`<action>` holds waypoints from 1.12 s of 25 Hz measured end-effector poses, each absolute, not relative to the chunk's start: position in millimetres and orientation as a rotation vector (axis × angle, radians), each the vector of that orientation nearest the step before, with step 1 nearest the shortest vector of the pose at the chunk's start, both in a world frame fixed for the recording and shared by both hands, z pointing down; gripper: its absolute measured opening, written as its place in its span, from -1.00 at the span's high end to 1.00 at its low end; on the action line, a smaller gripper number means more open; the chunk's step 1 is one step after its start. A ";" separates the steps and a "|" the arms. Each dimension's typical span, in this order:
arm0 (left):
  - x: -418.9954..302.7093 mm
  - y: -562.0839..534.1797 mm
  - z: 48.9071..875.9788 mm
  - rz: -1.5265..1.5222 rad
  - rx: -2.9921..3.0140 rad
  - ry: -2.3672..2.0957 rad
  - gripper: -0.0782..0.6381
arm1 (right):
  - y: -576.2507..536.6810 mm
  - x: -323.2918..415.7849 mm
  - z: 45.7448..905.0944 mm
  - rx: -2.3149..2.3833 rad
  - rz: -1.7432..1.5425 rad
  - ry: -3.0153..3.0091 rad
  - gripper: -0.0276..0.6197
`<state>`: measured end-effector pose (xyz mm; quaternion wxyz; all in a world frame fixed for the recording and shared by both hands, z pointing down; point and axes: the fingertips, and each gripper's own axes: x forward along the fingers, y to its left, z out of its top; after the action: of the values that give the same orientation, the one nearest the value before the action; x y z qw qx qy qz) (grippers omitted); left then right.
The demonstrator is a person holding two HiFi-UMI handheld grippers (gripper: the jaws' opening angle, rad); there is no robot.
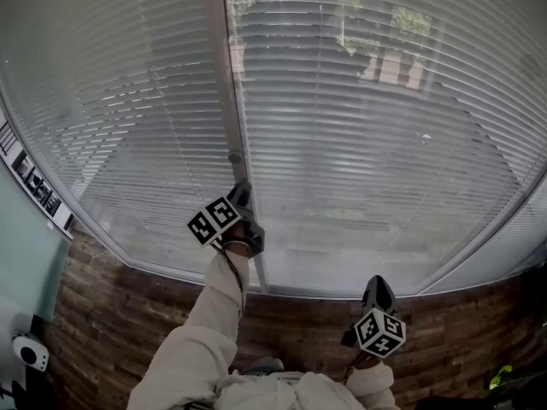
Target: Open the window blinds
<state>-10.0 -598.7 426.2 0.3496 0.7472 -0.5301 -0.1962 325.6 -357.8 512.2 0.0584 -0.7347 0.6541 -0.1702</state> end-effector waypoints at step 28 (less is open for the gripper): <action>-10.5 -597.3 422.2 0.539 2.415 -2.010 0.44 | -357.4 335.1 506.2 -2.222 -0.480 1.984 0.87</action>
<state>-10.5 -597.3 422.2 -0.0229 0.7574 -0.6303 0.1691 335.1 -357.4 506.2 0.0622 -0.7350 0.6563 -0.1589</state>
